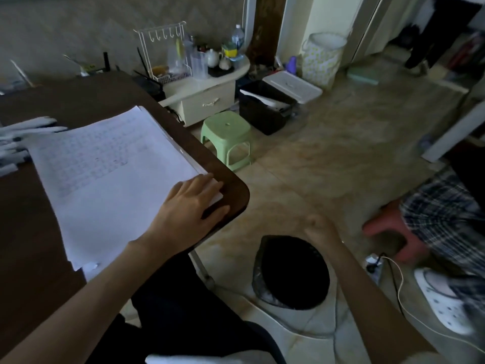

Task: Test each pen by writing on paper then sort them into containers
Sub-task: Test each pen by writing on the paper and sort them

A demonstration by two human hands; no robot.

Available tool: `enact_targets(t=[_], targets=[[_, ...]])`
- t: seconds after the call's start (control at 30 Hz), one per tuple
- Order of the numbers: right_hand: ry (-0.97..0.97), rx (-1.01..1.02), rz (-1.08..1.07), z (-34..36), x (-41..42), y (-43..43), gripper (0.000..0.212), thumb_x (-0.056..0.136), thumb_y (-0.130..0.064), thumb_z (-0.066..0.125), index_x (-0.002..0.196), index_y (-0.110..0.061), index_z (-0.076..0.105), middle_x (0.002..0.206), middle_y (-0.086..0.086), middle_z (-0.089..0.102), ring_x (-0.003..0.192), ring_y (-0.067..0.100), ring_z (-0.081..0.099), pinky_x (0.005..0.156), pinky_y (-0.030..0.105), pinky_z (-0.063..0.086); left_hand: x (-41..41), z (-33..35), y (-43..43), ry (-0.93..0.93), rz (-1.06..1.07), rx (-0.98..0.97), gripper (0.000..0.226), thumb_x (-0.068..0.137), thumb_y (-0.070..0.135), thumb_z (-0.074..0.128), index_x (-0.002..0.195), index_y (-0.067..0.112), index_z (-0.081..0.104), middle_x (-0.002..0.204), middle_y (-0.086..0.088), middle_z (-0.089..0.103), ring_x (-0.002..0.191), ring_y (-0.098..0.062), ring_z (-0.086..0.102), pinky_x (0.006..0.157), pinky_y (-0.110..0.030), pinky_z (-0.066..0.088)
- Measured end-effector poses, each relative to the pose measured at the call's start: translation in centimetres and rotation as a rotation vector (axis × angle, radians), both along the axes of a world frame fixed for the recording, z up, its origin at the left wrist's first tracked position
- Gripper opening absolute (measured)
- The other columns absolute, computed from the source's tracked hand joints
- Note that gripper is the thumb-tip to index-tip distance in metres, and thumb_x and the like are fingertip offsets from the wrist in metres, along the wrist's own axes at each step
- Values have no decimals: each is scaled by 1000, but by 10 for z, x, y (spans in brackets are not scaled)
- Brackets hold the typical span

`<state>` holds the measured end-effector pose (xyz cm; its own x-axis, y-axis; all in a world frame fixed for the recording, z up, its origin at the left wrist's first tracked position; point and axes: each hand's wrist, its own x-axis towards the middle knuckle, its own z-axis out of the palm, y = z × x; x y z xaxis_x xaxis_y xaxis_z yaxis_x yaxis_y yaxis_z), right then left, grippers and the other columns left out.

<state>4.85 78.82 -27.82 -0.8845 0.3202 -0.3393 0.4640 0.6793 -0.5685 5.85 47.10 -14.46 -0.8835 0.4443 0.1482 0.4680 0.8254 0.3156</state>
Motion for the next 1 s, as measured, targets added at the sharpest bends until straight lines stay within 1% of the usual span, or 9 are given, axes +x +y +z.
enact_targets(t=[0.07, 0.13, 0.23, 0.3, 0.43, 0.6, 0.73, 0.83, 1.0], targets=[[176, -54, 23, 41, -15, -27, 8, 89, -12, 58, 91, -15, 65, 91, 2, 62, 89, 17, 57, 69, 24, 40, 1, 6, -5, -2, 27, 45, 68, 86, 61, 28, 134, 17, 48, 141, -9, 44, 128, -27, 40, 105, -42, 31], [393, -119, 103, 89, -27, -64, 15, 91, -13, 58, 104, -10, 65, 96, -3, 62, 90, 10, 57, 68, 15, 38, -1, 16, -18, -1, 79, 96, 68, 86, 63, 27, 135, 21, 47, 143, -5, 42, 129, -25, 39, 105, -40, 30], [602, -219, 327, 143, -40, -129, 12, 92, -15, 57, 101, -14, 66, 91, -10, 62, 83, -3, 56, 68, 4, 41, -1, 29, -56, 13, 179, 109, 60, 90, 64, 32, 130, 23, 52, 140, -1, 44, 121, -24, 47, 97, -39, 38], [624, -259, 487, 162, -51, -174, 11, 91, -13, 58, 98, -13, 66, 88, -9, 63, 80, -2, 57, 69, 5, 42, 2, 34, -88, 14, 250, 111, 60, 86, 61, 34, 127, 23, 55, 139, -1, 46, 118, -23, 49, 93, -39, 42], [614, -208, 771, 173, -72, -265, 11, 88, -12, 59, 94, -10, 68, 92, 0, 63, 77, 14, 59, 75, 23, 45, 21, 42, -155, 34, 438, 73, 60, 81, 57, 37, 125, 22, 57, 136, -1, 48, 118, -23, 50, 92, -45, 46], [572, -144, 1116, 170, -89, -363, 14, 91, -15, 57, 100, -11, 67, 100, 0, 59, 89, 14, 57, 77, 21, 41, 56, 31, -228, 121, 621, 28, 49, 87, 51, 42, 112, 16, 65, 119, -6, 59, 101, -28, 60, 82, -44, 51], [590, -119, 1250, 164, -96, -430, 16, 92, -14, 56, 103, -9, 66, 102, 2, 58, 94, 13, 52, 75, 17, 34, 78, 16, -252, 76, 684, 5, 50, 87, 51, 38, 115, 19, 64, 122, -2, 58, 106, -21, 58, 90, -38, 47], [625, -82, 1308, 157, -102, -468, 19, 92, -14, 56, 108, -10, 64, 107, 3, 58, 105, 19, 51, 83, 22, 37, 82, 4, -255, 63, 699, 12, 44, 90, 52, 42, 119, 25, 62, 126, 5, 56, 112, -14, 55, 93, -28, 38], [740, 158, 1338, 153, -104, -500, 25, 93, -24, 56, 114, -12, 60, 118, 4, 56, 116, 22, 45, 90, 30, 35, 81, -3, -261, 59, 698, 33, 41, 89, 46, 44, 124, 29, 57, 130, 12, 52, 116, -7, 50, 94, -23, 33]])
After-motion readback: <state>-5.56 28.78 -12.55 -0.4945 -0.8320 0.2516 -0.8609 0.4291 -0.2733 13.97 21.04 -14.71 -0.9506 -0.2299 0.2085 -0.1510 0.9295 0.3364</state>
